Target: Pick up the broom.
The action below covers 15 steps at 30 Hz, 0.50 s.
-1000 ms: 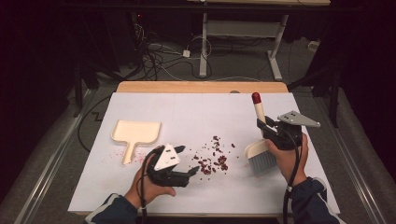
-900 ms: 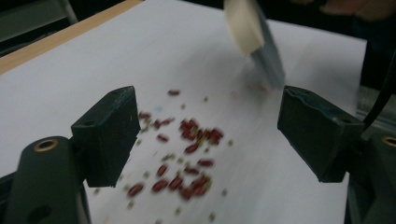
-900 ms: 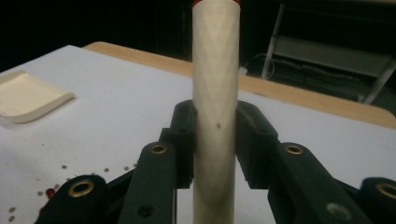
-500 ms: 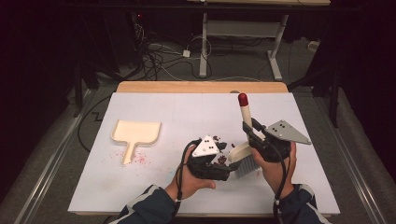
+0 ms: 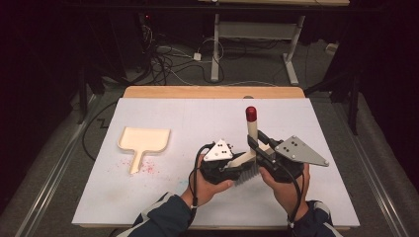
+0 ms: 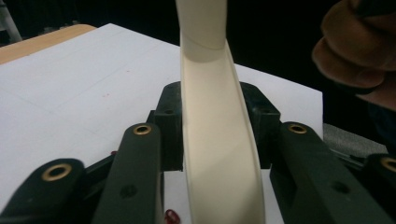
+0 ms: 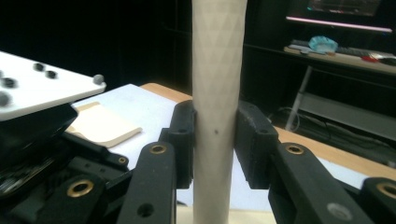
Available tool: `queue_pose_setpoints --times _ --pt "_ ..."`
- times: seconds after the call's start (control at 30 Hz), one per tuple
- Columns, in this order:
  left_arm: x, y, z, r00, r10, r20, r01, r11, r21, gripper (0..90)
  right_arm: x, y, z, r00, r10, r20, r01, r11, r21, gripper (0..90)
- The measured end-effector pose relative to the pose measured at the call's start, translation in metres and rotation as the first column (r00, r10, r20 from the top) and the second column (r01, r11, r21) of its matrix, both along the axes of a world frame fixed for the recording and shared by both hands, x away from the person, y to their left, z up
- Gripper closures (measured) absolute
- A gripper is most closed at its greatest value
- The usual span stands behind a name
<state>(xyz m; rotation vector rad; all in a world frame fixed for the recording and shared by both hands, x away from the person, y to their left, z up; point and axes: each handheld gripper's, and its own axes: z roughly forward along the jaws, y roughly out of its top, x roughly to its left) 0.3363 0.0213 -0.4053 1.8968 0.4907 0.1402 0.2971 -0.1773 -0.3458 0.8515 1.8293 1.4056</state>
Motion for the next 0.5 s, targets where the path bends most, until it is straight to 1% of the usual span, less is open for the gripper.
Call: queue_pose_setpoints --times 0.03,0.07,0.1,0.13,0.17,0.2,0.23,0.27,0.3,0.33,0.37,0.4,0.43,0.47,0.5 --pt "0.001 0.003 0.001 1.0 -0.006 0.001 0.006 1.0 0.003 65.4 -0.001 -0.001 0.001 0.9999 0.011 -0.002 -0.011 1.0 0.004 70.4" --pt "0.002 0.004 0.001 0.9999 -0.01 0.008 0.01 0.9998 0.016 65.6 0.0 -0.004 0.003 0.9986 0.052 -0.008 -0.052 0.999 -0.001 70.0" --pt "0.001 0.006 0.002 0.9997 -0.017 0.016 0.016 0.9994 0.03 65.6 0.0 -0.004 0.003 0.9986 0.052 -0.008 -0.052 0.999 -0.001 70.0" --pt "0.001 0.007 0.004 0.9993 -0.028 0.023 0.027 0.9986 0.044 65.7 0.0 -0.007 0.004 0.9956 0.091 -0.02 -0.091 0.996 0.002 69.4" --pt "0.0 0.011 0.005 0.9982 -0.046 0.038 0.043 0.9968 0.066 65.7 0.001 -0.01 0.005 0.9923 0.122 -0.02 -0.122 0.993 -0.001 68.5" --pt "0.0 0.011 0.005 0.9982 -0.046 0.038 0.043 0.9968 0.066 65.8 0.001 -0.012 0.006 0.9893 0.145 -0.019 -0.145 0.989 -0.012 66.5" --pt "0.0 0.013 0.006 0.9976 -0.05 0.048 0.046 0.9954 0.083 65.8 0.001 -0.012 0.006 0.9893 0.145 -0.019 -0.145 0.989 -0.012 66.5" --pt "0.0 0.016 0.006 0.997 -0.057 0.053 0.051 0.9937 0.1 65.8 0.001 -0.014 0.008 0.9847 0.173 -0.019 -0.174 0.984 -0.029 63.8" --pt "0.0 0.019 0.006 0.9967 -0.065 0.05 0.059 0.9923 0.109 65.8 0.001 -0.016 0.009 0.9759 0.217 -0.025 -0.218 0.975 -0.046 61.5" --pt "0.0 0.022 0.005 0.9959 -0.077 0.048 0.07 0.9904 0.119 65.8 0.001 -0.017 0.01 0.9699 0.241 -0.037 -0.243 0.967 -0.077 57.7" --pt "0.001 0.025 0.004 0.9954 -0.083 0.047 0.077 0.9888 0.128 65.8 0.003 -0.02 0.011 0.9528 0.293 -0.078 -0.302 0.941 -0.151 51.4" --pt "0.001 0.028 0.004 0.9947 -0.094 0.043 0.087 0.9861 0.142 65.8 0.003 -0.02 0.011 0.9528 0.293 -0.078 -0.302 0.941 -0.151 51.4" --pt "0.0 0.031 0.004 0.9933 -0.107 0.043 0.1 0.9835 0.151 65.8 0.004 -0.023 0.009 0.9449 0.315 -0.09 -0.326 0.93 -0.17 49.8" --pt "0.0 0.033 0.004 0.9916 -0.123 0.039 0.115 0.9804 0.16 65.8 0.007 -0.03 0.006 0.921 0.371 -0.118 -0.388 0.9 -0.196 46.0" --pt "0.0 0.035 0.004 0.9891 -0.142 0.04 0.133 0.9764 0.17 65.8 0.007 -0.03 0.006 0.921 0.371 -0.118 -0.388 0.9 -0.196 46.0"
